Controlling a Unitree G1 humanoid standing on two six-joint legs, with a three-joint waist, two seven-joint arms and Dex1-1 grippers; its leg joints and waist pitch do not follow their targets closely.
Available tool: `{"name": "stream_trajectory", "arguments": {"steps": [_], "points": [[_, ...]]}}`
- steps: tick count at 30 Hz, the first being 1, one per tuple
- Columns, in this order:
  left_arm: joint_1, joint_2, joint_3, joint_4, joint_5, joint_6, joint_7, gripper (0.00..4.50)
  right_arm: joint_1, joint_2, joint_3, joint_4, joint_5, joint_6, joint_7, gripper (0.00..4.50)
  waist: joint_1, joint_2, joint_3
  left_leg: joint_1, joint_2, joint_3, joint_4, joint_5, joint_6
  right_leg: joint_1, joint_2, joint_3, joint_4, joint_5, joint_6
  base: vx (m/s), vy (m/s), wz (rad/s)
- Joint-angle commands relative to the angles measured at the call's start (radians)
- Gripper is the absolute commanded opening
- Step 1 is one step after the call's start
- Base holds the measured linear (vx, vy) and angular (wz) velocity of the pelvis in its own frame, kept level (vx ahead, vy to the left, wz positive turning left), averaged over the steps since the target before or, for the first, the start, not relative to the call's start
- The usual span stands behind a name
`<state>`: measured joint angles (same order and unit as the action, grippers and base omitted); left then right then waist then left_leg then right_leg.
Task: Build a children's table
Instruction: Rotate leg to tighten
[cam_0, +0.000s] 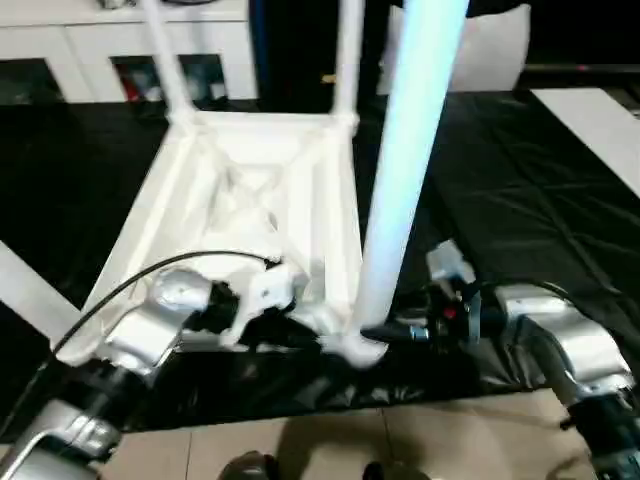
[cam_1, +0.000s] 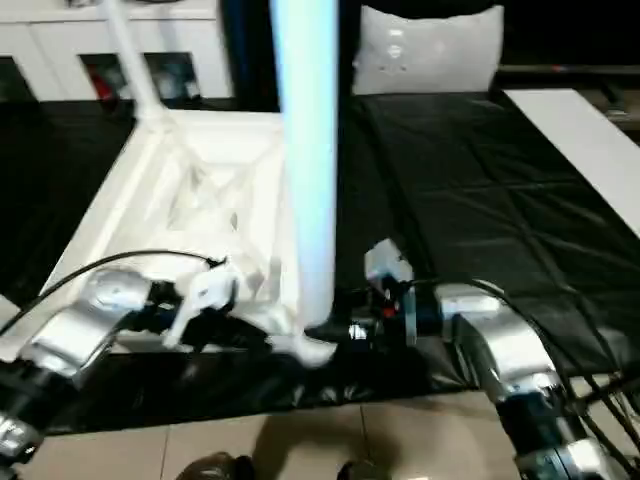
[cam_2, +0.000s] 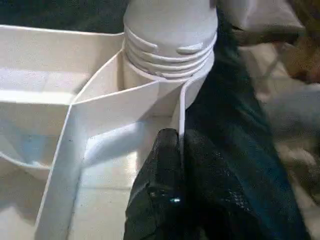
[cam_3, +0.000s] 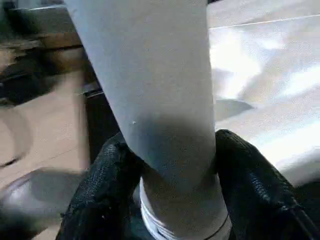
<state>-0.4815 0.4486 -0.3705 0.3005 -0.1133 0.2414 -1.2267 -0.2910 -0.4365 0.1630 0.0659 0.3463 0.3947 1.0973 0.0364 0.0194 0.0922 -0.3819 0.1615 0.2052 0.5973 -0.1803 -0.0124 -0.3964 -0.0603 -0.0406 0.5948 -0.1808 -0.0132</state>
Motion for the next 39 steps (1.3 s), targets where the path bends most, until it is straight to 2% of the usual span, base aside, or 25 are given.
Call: {"name": "stream_trajectory", "arguments": {"steps": [1, 4, 5, 6, 8, 9, 10, 11, 12, 13, 14, 15, 16, 17, 18, 19, 20, 23, 24, 27, 31, 35, 37, 38, 39], "points": [[-0.042, -0.082, 0.013, 0.007, -0.006, 0.034, 0.125, 0.0, 0.032, 0.086, 0.091, -0.039, -0.015, 0.075, -0.089, 2.04, -0.015, -0.007, -0.032, 0.035, 0.068, -0.054, -0.09, -0.419, -0.034, 0.004, -0.095, 0.048, -0.113, -0.648, -0.121, 0.0, 0.0, 0.0], [-0.067, -0.143, 0.021, 0.031, 0.006, 0.064, 0.193, 0.0, 0.032, 0.188, 0.059, -0.042, -0.035, 0.128, -0.252, 1.99, -0.034, -0.005, -0.022, 0.046, 0.057, -0.064, -0.079, -0.488, -0.041, -0.011, -0.096, 0.033, -0.138, -0.806, -0.057, -0.045, 0.006, -0.05], [-0.079, -0.167, 0.026, 0.046, 0.014, 0.072, 0.227, 0.0, 0.026, 0.221, 0.054, -0.036, -0.049, 0.139, -0.306, 1.99, -0.054, 0.007, -0.016, 0.054, 0.056, -0.076, -0.082, -0.561, -0.056, -0.012, -0.089, 0.008, -0.149, -0.837, -0.025, -0.067, 0.02, -0.1], [-0.097, -0.197, 0.035, 0.069, 0.027, 0.08, 0.276, 0.0, 0.014, 0.268, 0.046, -0.021, -0.072, 0.151, -0.383, 1.99, -0.058, 0.019, -0.016, 0.058, 0.059, -0.083, -0.086, -0.601, -0.064, -0.009, -0.087, -0.003, -0.15, -0.818, -0.022, -0.055, 0.037, -0.11], [-0.116, -0.227, 0.044, 0.091, 0.036, 0.085, 0.323, 0.0, -0.016, 0.327, 0.023, 0.024, -0.091, 0.146, -0.49, 1.99, -0.08, 0.031, -0.005, 0.061, 0.071, -0.101, -0.115, -0.756, -0.09, 0.005, -0.07, -0.046, -0.15, -0.732, -0.015, -0.057, 0.046, -0.1], [-0.135, -0.266, 0.054, 0.111, 0.044, 0.094, 0.378, 0.0, -0.061, 0.405, -0.012, 0.091, -0.12, 0.137, -0.632, 1.99, -0.064, 0.055, -0.009, -0.035, 0.115, -0.103, -0.224, -0.905, -0.12, 0.117, -0.048, -0.046, 0.07, -0.358, -0.067, -0.13, 0.047, -0.06], [-0.135, -0.266, 0.054, 0.111, 0.044, 0.094, 0.378, 0.0, -0.061, 0.405, -0.012, 0.091, -0.12, 0.137, -0.632, 1.99, -0.046, 0.057, -0.004, -0.057, 0.112, -0.074, -0.261, -0.933, -0.13, 0.117, -0.033, -0.049, 0.103, -0.242, -0.069, -0.13, 0.047, -0.06], [-0.143, -0.284, 0.058, 0.118, 0.048, 0.096, 0.401, 0.0, -0.081, 0.437, -0.026, 0.118, -0.135, 0.136, -0.692, 1.99, -0.031, 0.029, -0.025, 0.011, 0.075, -0.031, -0.231, -0.787, -0.125, 0.054, -0.036, -0.002, 0.077, -0.273, -0.062, -0.086, -0.003, 0.13], [-0.146, -0.298, 0.058, 0.123, 0.054, 0.09, 0.411, 0.0, -0.096, 0.463, -0.033, 0.134, -0.14, 0.119, -0.718, 1.99, -0.065, -0.024, -0.051, 0.052, 0.051, -0.053, -0.136, -0.617, -0.112, 0.022, -0.087, 0.037, -0.006, -0.46, -0.053, -0.026, -0.066, -0.05], [-0.146, -0.303, 0.058, 0.124, 0.06, 0.086, 0.415, 0.0, -0.096, 0.47, -0.037, 0.131, -0.148, 0.107, -0.726, 2.34, -0.055, -0.033, -0.036, 0.055, -0.009, -0.088, 0.067, -0.228, -0.045, -0.023, -0.199, 0.058, -0.169, -0.948, -0.05, -0.026, -0.066, -0.05], [-0.144, -0.301, 0.057, 0.125, 0.07, 0.079, 0.418, 0.0, -0.089, 0.467, -0.044, 0.122, -0.156, 0.095, -0.731, 2.55, -0.049, -0.016, -0.022, -0.042, -0.008, -0.129, 0.046, -0.043, -0.014, 0.063, -0.205, 0.064, -0.125, -0.92, -0.043, 0.017, -0.048, -0.45], [-0.144, -0.3, 0.057, 0.125, 0.074, 0.077, 0.418, 0.0, -0.086, 0.466, -0.047, 0.119, -0.159, 0.094, -0.733, 2.55, -0.048, -0.003, 0.002, -0.043, 0.012, -0.131, 0.008, -0.089, -0.045, 0.052, -0.19, 0.03, -0.124, -0.909, -0.048, 0.07, 0.02, -0.26], [-0.143, -0.296, 0.057, 0.128, 0.082, 0.068, 0.417, 0.0, -0.078, 0.459, -0.053, 0.11, -0.163, 0.089, -0.734, 2.71, -0.055, 0.002, -0.009, -0.016, 0.039, -0.128, -0.065, -0.267, -0.067, 0.028, -0.101, 0.006, -0.097, -0.711, -0.069, 0.07, 0.02, -0.26], [-0.141, -0.284, 0.059, 0.133, 0.09, 0.06, 0.413, 0.0, -0.061, 0.438, -0.061, 0.096, -0.165, 0.084, -0.719, 2.78, -0.068, 0.019, -0.037, 0.005, 0.063, -0.133, -0.076, -0.275, -0.053, 0.041, -0.093, 0.012, -0.06, -0.39, -0.143, 0.0, 0.0, 0.0], [-0.136, -0.267, 0.06, 0.134, 0.095, 0.047, 0.403, 0.0, -0.042, 0.408, -0.065, 0.081, -0.164, 0.073, -0.691, 2.92, -0.072, 0.017, -0.043, 0.007, 0.064, -0.124, -0.081, -0.237, -0.032, 0.044, -0.088, 0.014, -0.055, -0.256, -0.179, 0.0, 0.0, 0.0], [-0.132, -0.255, 0.06, 0.135, 0.098, 0.038, 0.396, 0.0, -0.028, 0.388, -0.067, 0.071, -0.164, 0.066, -0.672, 3.04, -0.07, 0.024, -0.045, 0.007, 0.066, -0.113, -0.086, -0.175, 0.015, 0.055, -0.089, 0.013, -0.047, -0.095, -0.23, 0.0, 0.0, 0.0], [-0.128, -0.244, 0.061, 0.137, 0.102, 0.03, 0.391, 0.0, -0.016, 0.373, -0.072, 0.063, -0.17, 0.057, -0.66, 3.12, -0.069, 0.02, -0.043, 0.009, 0.063, -0.098, -0.084, -0.218, 0.043, 0.051, -0.093, 0.017, -0.059, -0.121, -0.248, 0.0, 0.0, 0.0], [-0.111, -0.21, 0.06, 0.132, 0.112, 0.009, 0.368, 0.0, 0.008, 0.328, -0.096, 0.053, -0.17, 0.036, -0.634, 3.36, -0.062, 0.011, -0.044, -0.005, 0.056, -0.084, -0.081, -0.168, 0.084, 0.061, -0.104, 0.02, -0.064, -0.153, -0.252, 0.0, 0.0, 0.0], [-0.089, -0.178, 0.061, 0.115, 0.115, -0.009, 0.341, 0.0, 0.027, 0.285, -0.115, 0.04, -0.157, 0.014, -0.594, 3.49, -0.062, -0.004, -0.048, -0.005, 0.055, -0.082, -0.08, -0.169, 0.087, 0.065, -0.102, 0.019, -0.067, -0.176, -0.244, 0.0, 0.0, 0.0], [-0.059, -0.135, 0.056, 0.091, 0.113, -0.029, 0.292, 0.0, 0.048, 0.233, -0.132, 0.023, -0.134, -0.023, -0.52, 3.69, -0.059, 0.001, -0.046, -0.003, 0.06, -0.074, -0.079, -0.174, 0.086, 0.057, -0.105, 0.023, -0.072, -0.262, -0.226, 0.0, 0.0, 0.0], [-0.015, -0.069, 0.031, 0.06, 0.091, -0.08, 0.17, 0.0, 0.049, 0.147, -0.137, 0.008, -0.116, -0.113, -0.38, 4.01, -0.057, 0.005, -0.049, -0.003, 0.065, -0.067, -0.077, -0.136, 0.105, 0.053, -0.098, 0.022, -0.061, -0.18, -0.24, 0.0, 0.0, 0.0], [-0.007, -0.033, 0.001, 0.078, 0.085, -0.159, 0.075, 0.0, 0.037, 0.068, -0.125, -0.004, -0.041, -0.135, -0.163, 4.06, -0.052, -0.005, -0.052, 0.001, 0.062, -0.057, -0.069, -0.109, 0.149, 0.051, -0.095, 0.025, -0.055, -0.118, -0.264, 0.0, 0.0, 0.0], [-0.008, -0.02, -0.01, 0.075, 0.08, -0.171, 0.04, 0.0, 0.031, 0.041, -0.115, -0.004, -0.014, -0.129, -0.09, 4.06, -0.046, -0.002, -0.052, 0.005, 0.067, -0.056, -0.07, -0.093, 0.156, 0.048, -0.096, 0.026, -0.051, -0.106, -0.271, 0.0, 0.0, 0.0], [-0.013, -0.006, -0.023, 0.068, 0.071, -0.186, -0.012, 0.0, 0.014, 0.008, -0.098, 0.009, 0.008, -0.121, -0.003, 4.06, -0.043, -0.011, -0.055, 0.006, 0.069, -0.055, -0.068, -0.09, 0.164, 0.051, -0.096, 0.026, -0.048, -0.1, -0.275, 0.0, 0.0, 0.0], [-0.013, -0.006, -0.023, 0.068, 0.071, -0.186, -0.012, 0.0, 0.014, 0.008, -0.098, 0.009, 0.008, -0.121, -0.003, 4.06, -0.043, -0.011, -0.055, 0.006, 0.069, -0.055, -0.068, -0.09, 0.164, 0.051, -0.096, 0.026, -0.048, -0.1, -0.275, 0.0, 0.0, 0.0]]}}
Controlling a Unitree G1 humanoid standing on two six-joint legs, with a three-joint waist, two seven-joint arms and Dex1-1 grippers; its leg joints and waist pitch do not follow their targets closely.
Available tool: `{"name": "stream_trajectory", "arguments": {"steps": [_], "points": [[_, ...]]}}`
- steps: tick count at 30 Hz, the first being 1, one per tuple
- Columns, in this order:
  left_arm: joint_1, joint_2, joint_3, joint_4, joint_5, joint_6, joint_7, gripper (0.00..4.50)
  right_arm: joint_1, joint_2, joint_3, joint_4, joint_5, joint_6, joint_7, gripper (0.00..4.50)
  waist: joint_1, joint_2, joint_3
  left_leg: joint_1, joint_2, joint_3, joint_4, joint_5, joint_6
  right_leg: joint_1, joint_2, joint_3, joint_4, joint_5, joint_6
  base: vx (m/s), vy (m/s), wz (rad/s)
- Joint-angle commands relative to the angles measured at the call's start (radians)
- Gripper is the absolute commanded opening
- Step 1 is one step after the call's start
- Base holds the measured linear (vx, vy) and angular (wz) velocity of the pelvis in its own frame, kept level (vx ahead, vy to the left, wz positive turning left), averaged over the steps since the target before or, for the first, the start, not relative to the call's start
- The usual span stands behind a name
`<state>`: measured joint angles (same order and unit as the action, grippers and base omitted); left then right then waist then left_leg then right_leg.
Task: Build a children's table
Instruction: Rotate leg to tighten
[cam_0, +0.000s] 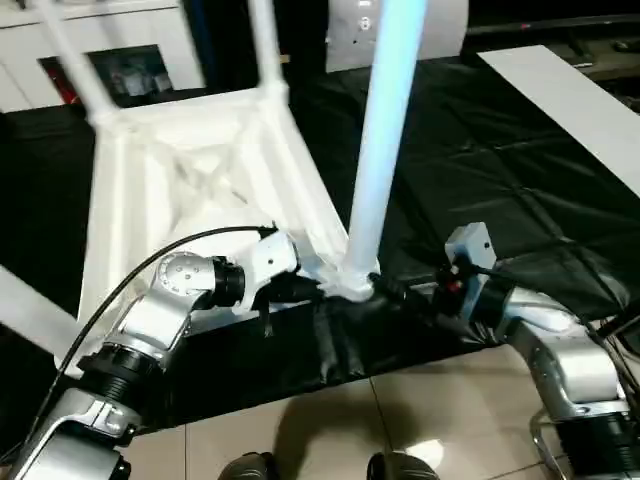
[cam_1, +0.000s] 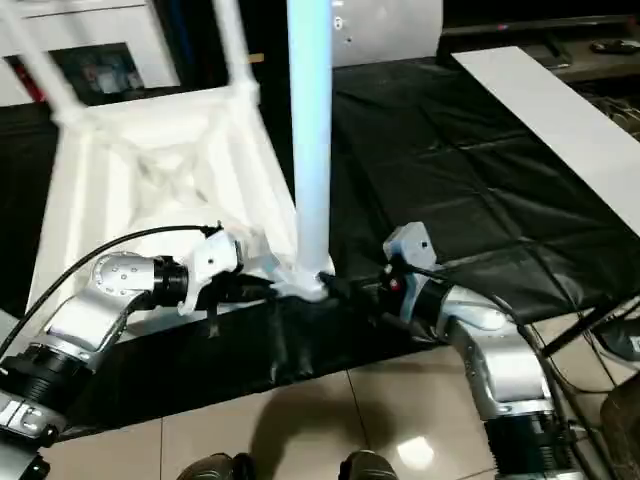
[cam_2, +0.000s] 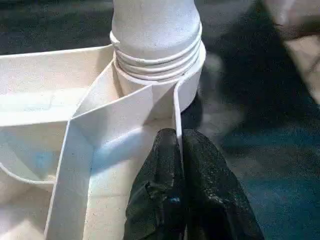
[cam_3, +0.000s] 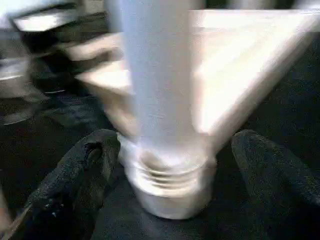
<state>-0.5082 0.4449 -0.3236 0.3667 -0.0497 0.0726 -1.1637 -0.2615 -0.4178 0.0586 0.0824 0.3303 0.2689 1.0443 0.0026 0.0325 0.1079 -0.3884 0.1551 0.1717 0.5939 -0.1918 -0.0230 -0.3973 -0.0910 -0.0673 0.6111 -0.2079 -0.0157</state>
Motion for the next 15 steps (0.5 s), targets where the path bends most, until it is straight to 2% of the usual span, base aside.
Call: {"name": "stream_trajectory", "arguments": {"steps": [1, 2, 3, 4, 6, 7, 8, 9, 10, 13, 15], "points": [[0.01, 0.004, -0.074, -0.001, 0.005, -0.022, -0.098, 0.0, -0.025, -0.024, 0.014, 0.003, 0.03, 0.006, 0.088, 4.06, -0.003, -0.02, -0.071, 0.015, 0.076, -0.019, -0.063, -0.062, 0.179, 0.047, -0.065, 0.053, -0.062, -0.06, -0.279, 0.0, 0.0, 0.0], [0.004, 0.013, -0.083, -0.006, -0.001, -0.04, -0.142, 0.0, -0.05, -0.039, 0.031, 0.035, 0.035, -0.006, 0.145, 4.06, 0.0, -0.019, -0.074, 0.019, 0.076, -0.018, -0.061, -0.055, 0.178, 0.046, -0.064, 0.053, -0.058, -0.044, -0.289, 0.0, 0.0, 0.0], [0.002, 0.016, -0.086, -0.008, -0.002, -0.046, -0.157, 0.0, -0.06, -0.044, 0.037, 0.048, 0.035, -0.011, 0.164, 3.79, 0.0, -0.019, -0.074, 0.019, 0.076, -0.018, -0.061, -0.055, 0.178, 0.046, -0.064, 0.053, -0.058, -0.044, -0.289, 0.0, 0.0, 0.0], [0.0, 0.019, -0.091, -0.009, -0.006, -0.057, -0.182, 0.0, -0.076, -0.046, 0.045, 0.077, 0.026, -0.036, 0.184, 3.79, 0.002, -0.023, -0.076, 0.019, 0.077, -0.016, -0.06, -0.052, 0.175, 0.046, -0.066, 0.052, -0.057, -0.034, -0.301, 0.0, 0.0, 0.0], [-0.003, 0.025, -0.105, -0.01, -0.006, -0.07, -0.218, 0.0, -0.109, -0.042, 0.055, 0.129, 0.012, -0.056, 0.21, 3.71, 0.006, -0.023, -0.078, 0.021, 0.078, -0.015, -0.06, -0.039, 0.171, 0.045, -0.065, 0.053, -0.053, -0.014, -0.31, 0.0, 0.0, 0.0], [-0.004, 0.026, -0.106, -0.009, -0.006, -0.071, -0.22, 0.0, -0.111, -0.042, 0.056, 0.133, 0.011, -0.057, 0.213, 3.66, 0.01, -0.024, -0.079, 0.022, 0.078, -0.013, -0.058, -0.029, 0.172, 0.046, -0.064, 0.053, -0.051, 0.004, -0.315, 0.0, 0.0, 0.0], [-0.005, 0.026, -0.11, -0.007, -0.005, -0.077, -0.228, 0.0, -0.119, -0.042, 0.059, 0.146, 0.008, -0.061, 0.226, 3.36, 0.016, -0.025, -0.081, 0.022, 0.079, -0.012, -0.057, -0.021, 0.174, 0.047, -0.064, 0.053, -0.048, 0.018, -0.319, 0.0, 0.0, 0.0], [-0.007, 0.027, -0.117, -0.004, -0.003, -0.086, -0.237, 0.0, -0.135, -0.045, 0.072, 0.167, 0.012, -0.06, 0.26, 3.36, 0.019, -0.028, -0.081, 0.023, 0.079, -0.011, -0.056, -0.017, 0.176, 0.046, -0.064, 0.053, -0.047, 0.023, -0.32, 0.0, 0.0, 0.0], [-0.008, 0.027, -0.123, -0.003, -0.001, -0.091, -0.244, 0.0, -0.146, -0.048, 0.083, 0.18, 0.015, -0.061, 0.288, 3.29, 0.022, -0.031, -0.082, 0.021, 0.079, -0.011, -0.055, -0.02, 0.179, 0.047, -0.065, 0.052, -0.046, 0.02, -0.323, 0.0, 0.0, 0.0], [-0.01, 0.023, -0.126, -0.001, 0.0, -0.099, -0.253, 0.0, -0.166, -0.047, 0.104, 0.194, 0.02, -0.06, 0.33, 2.97, 0.024, -0.031, -0.08, 0.019, 0.08, -0.012, -0.056, -0.035, 0.171, 0.048, -0.067, 0.052, -0.046, -0.008, -0.318, 0.0, 0.0, 0.0], [-0.014, 0.018, -0.122, 0.008, 0.002, -0.106, -0.261, 0.0, -0.187, -0.043, 0.121, 0.218, 0.017, -0.069, 0.364, 2.86, 0.026, -0.026, -0.079, 0.021, 0.08, -0.011, -0.057, -0.055, 0.155, 0.046, -0.066, 0.052, -0.05, -0.036, -0.316, 0.0, 0.0, 0.0]]}}
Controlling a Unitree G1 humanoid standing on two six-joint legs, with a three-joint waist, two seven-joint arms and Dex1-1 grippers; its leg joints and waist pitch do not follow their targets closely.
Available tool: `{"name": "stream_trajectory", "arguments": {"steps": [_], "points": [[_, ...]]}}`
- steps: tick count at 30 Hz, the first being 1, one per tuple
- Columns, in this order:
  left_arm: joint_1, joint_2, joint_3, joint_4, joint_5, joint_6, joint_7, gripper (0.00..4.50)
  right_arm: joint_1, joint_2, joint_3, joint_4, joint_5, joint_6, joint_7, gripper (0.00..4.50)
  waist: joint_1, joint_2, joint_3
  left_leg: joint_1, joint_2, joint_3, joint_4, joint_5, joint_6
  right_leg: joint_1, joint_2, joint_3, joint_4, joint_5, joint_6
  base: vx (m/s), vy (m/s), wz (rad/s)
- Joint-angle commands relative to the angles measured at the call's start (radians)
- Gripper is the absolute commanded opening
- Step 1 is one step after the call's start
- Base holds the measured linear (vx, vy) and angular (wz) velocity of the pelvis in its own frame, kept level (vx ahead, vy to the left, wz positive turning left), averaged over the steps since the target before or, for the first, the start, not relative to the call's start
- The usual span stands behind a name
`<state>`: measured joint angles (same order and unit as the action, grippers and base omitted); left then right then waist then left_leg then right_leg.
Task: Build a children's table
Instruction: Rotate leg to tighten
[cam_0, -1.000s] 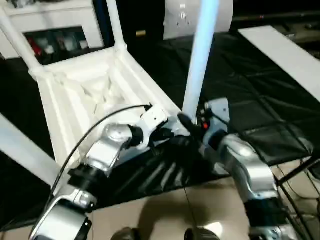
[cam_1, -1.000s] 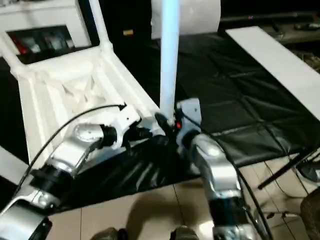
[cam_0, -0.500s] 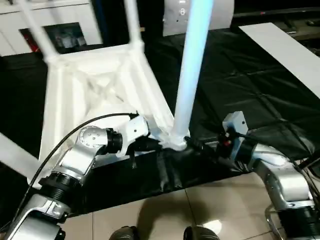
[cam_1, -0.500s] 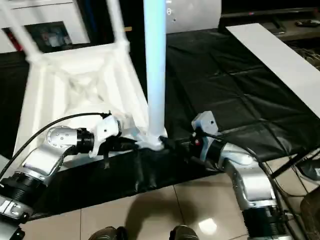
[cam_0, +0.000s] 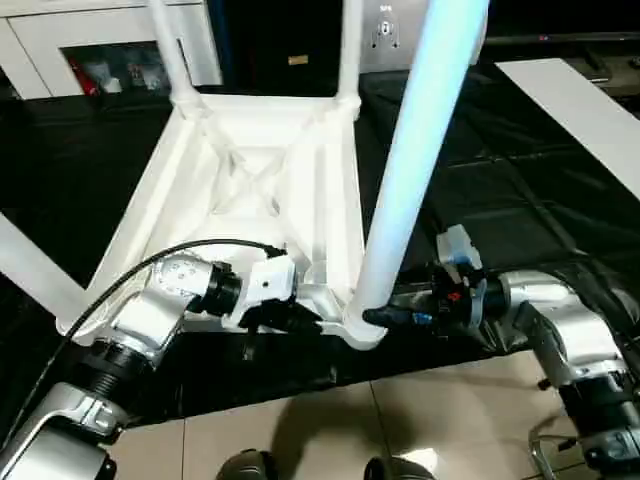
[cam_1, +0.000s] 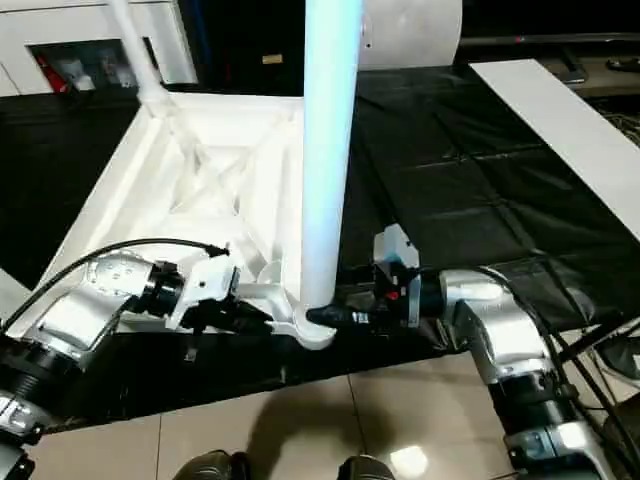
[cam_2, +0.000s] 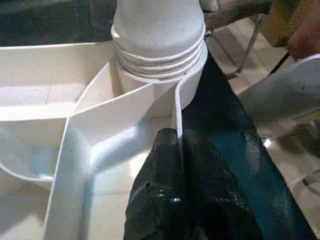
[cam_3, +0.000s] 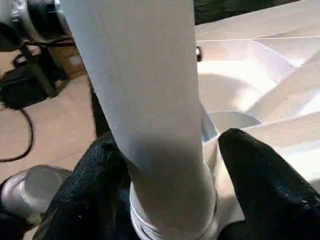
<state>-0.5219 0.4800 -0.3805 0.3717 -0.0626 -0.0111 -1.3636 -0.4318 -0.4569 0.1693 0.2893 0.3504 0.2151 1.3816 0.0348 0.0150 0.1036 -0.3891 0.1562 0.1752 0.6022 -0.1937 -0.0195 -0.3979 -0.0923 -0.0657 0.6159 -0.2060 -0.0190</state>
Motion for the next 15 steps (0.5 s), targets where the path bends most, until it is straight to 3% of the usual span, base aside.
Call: {"name": "stream_trajectory", "arguments": {"steps": [1, 9, 13, 15], "points": [[-0.002, -0.018, -0.064, 0.008, 0.017, -0.026, -0.064, 0.0, -0.024, -0.001, 0.016, 0.023, -0.005, -0.02, 0.036, 2.83, -0.007, -0.011, -0.075, 0.021, 0.079, -0.015, -0.065, -0.058, 0.147, 0.048, -0.065, 0.052, -0.055, -0.039, -0.312, 0.0, 0.0, 0.0], [-0.016, -0.008, -0.059, 0.033, 0.025, -0.049, -0.067, 0.0, -0.038, -0.003, 0.042, 0.039, 0.002, -0.004, 0.098, 2.12, -0.004, -0.013, -0.079, 0.021, 0.078, -0.014, -0.063, -0.042, 0.148, 0.048, -0.063, 0.051, -0.052, -0.022, -0.311, 0.0, 0.0, 0.0], [-0.013, -0.012, -0.041, 0.036, 0.017, -0.031, -0.055, 0.0, -0.033, 0.004, 0.045, 0.024, 0.012, 0.026, 0.089, 2.01, -0.002, -0.007, -0.084, 0.022, 0.078, -0.014, -0.061, -0.029, 0.151, 0.05, -0.063, 0.05, -0.049, 0.0, -0.319, 0.0, 0.0, 0.0], [-0.009, -0.022, -0.029, 0.029, 0.011, 0.002, -0.028, 0.0, -0.018, 0.019, 0.037, -0.008, 0.026, 0.064, 0.048, 2.0, -0.002, -0.008, -0.081, 0.021, 0.078, -0.014, -0.063, -0.043, 0.144, 0.049, -0.063, 0.05, -0.051, -0.013, -0.32, 0.0, 0.0, 0.0]]}}
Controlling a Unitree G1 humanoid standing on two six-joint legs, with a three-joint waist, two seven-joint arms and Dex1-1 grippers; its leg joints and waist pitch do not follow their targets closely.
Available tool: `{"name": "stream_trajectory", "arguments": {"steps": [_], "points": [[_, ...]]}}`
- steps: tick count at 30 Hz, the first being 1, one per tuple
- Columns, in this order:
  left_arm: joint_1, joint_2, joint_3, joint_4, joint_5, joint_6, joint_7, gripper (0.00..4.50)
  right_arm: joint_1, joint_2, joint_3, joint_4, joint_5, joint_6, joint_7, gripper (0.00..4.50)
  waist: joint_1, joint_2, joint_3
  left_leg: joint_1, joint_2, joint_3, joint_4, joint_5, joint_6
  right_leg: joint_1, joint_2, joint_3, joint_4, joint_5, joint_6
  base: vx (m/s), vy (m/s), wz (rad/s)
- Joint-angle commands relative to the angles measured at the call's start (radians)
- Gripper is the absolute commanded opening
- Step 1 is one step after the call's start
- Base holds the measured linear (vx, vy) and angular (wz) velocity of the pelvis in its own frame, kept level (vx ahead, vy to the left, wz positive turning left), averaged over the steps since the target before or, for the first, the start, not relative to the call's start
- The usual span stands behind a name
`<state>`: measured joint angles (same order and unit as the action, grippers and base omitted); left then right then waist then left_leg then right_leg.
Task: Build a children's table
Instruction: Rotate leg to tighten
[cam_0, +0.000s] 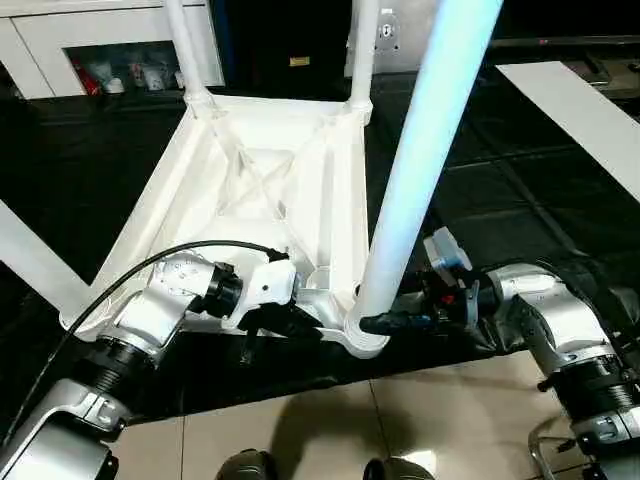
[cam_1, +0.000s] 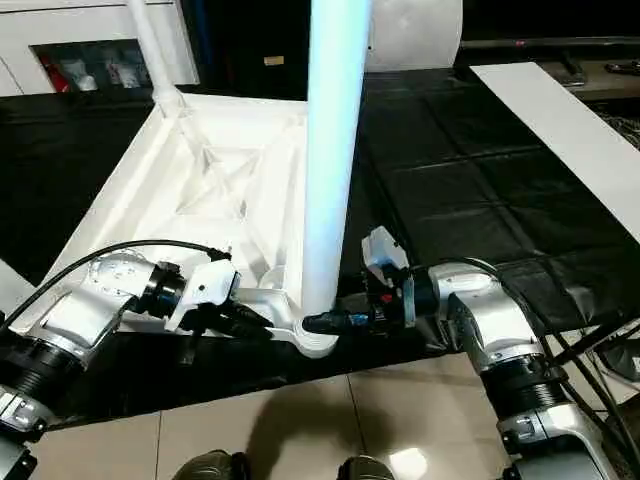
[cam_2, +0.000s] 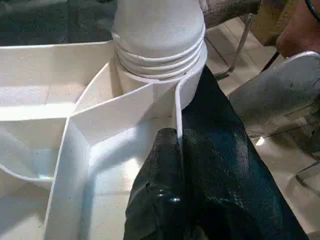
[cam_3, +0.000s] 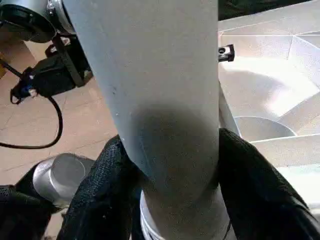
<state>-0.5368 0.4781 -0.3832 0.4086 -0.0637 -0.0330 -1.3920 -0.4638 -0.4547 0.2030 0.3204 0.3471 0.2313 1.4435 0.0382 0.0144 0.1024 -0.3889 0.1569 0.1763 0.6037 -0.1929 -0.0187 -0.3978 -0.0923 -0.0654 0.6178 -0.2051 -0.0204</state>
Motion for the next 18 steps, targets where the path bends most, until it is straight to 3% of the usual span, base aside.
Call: {"name": "stream_trajectory", "arguments": {"steps": [1, 3, 4, 6, 8, 10, 11, 12, 14, 17, 18], "points": [[0.006, -0.029, -0.02, -0.01, 0.012, 0.043, 0.022, 0.0, 0.022, 0.029, -0.005, -0.057, 0.039, 0.077, -0.045, 2.0, -0.006, -0.007, -0.078, 0.021, 0.079, -0.014, -0.066, -0.048, 0.14, 0.049, -0.063, 0.051, -0.054, -0.018, -0.32, 0.0, 0.0, 0.0], [0.006, -0.05, -0.008, -0.015, 0.012, 0.076, 0.067, 0.0, 0.037, 0.052, -0.009, -0.085, 0.028, 0.101, -0.118, 1.99, -0.005, -0.007, -0.076, 0.021, 0.078, -0.015, -0.069, -0.075, 0.124, 0.048, -0.064, 0.052, -0.059, -0.057, -0.314, 0.0, 0.0, 0.0], [0.005, -0.073, 0.004, -0.021, 0.009, 0.117, 0.111, 0.0, 0.052, 0.081, -0.01, -0.11, -0.001, 0.114, -0.21, 1.99, -0.004, 0.001, -0.07, 0.023, 0.078, -0.016, -0.073, -0.113, 0.103, 0.046, -0.065, 0.053, -0.066, -0.109, -0.303, 0.0, 0.0, 0.0], [0.003, -0.083, 0.009, -0.023, 0.007, 0.135, 0.13, 0.0, 0.057, 0.096, -0.01, -0.119, -0.017, 0.119, -0.256, 1.99, -0.012, -0.006, -0.067, 0.022, 0.074, -0.019, -0.078, -0.168, 0.063, 0.046, -0.067, 0.055, -0.076, -0.203, -0.279, 0.0, 0.0, 0.0], [-0.021, -0.142, 0.032, -0.013, 0.014, 0.206, 0.241, 0.0, 0.063, 0.192, -0.031, -0.138, -0.08, 0.178, -0.489, 1.99, -0.025, -0.004, -0.057, 0.017, 0.069, -0.025, -0.087, -0.238, 0.006, 0.042, -0.064, 0.053, -0.087, -0.351, -0.227, 0.0, 0.0, 0.0], [-0.042, -0.181, 0.045, 0.003, 0.025, 0.236, 0.311, 0.0, 0.062, 0.245, -0.042, -0.144, -0.112, 0.208, -0.602, 1.99, -0.035, -0.002, -0.059, 0.021, 0.066, -0.028, -0.088, -0.277, -0.018, 0.039, -0.065, 0.051, -0.094, -0.422, -0.196, -0.053, 0.0, -0.11], [-0.057, -0.207, 0.055, 0.016, 0.029, 0.254, 0.353, 0.0, 0.055, 0.28, -0.053, -0.138, -0.127, 0.228, -0.671, 1.99, -0.051, -0.002, -0.06, 0.019, 0.066, -0.032, -0.089, -0.295, -0.031, 0.038, -0.063, 0.051, -0.098, -0.44, -0.174, 0.0, 0.0, 0.0], [-0.074, -0.231, 0.066, 0.031, 0.033, 0.269, 0.396, 0.0, 0.042, 0.316, -0.068, -0.122, -0.153, 0.244, -0.757, 1.99, -0.055, 0.005, -0.062, 0.022, 0.066, -0.031, -0.089, -0.295, -0.035, 0.034, -0.062, 0.052, -0.098, -0.426, -0.177, 0.0, 0.0, 0.0], [-0.097, -0.266, 0.084, 0.05, 0.043, 0.297, 0.457, 0.0, 0.019, 0.378, -0.095, -0.1, -0.189, 0.269, -0.903, 1.98, -0.072, 0.004, -0.066, 0.017, 0.061, -0.032, -0.088, -0.29, -0.034, 0.035, -0.058, 0.049, -0.099, -0.387, -0.181, 0.0, 0.0, 0.0], [-0.123, -0.313, 0.112, 0.065, 0.05, 0.326, 0.54, 0.0, -0.003, 0.444, -0.132, -0.087, -0.201, 0.293, -1.038, 1.98, -0.08, 0.005, -0.069, 0.022, 0.06, -0.028, -0.083, -0.29, -0.014, 0.031, -0.057, 0.051, -0.103, -0.361, -0.192, 0.0, 0.0, 0.0], [-0.125, -0.323, 0.115, 0.064, 0.053, 0.329, 0.551, 0.0, -0.004, 0.461, -0.143, -0.09, -0.201, 0.294, -1.06, 1.98, -0.082, 0.007, -0.072, 0.018, 0.062, -0.027, -0.084, -0.269, -0.006, 0.035, -0.056, 0.052, -0.101, -0.327, -0.196, 0.0, 0.0, 0.0]]}}
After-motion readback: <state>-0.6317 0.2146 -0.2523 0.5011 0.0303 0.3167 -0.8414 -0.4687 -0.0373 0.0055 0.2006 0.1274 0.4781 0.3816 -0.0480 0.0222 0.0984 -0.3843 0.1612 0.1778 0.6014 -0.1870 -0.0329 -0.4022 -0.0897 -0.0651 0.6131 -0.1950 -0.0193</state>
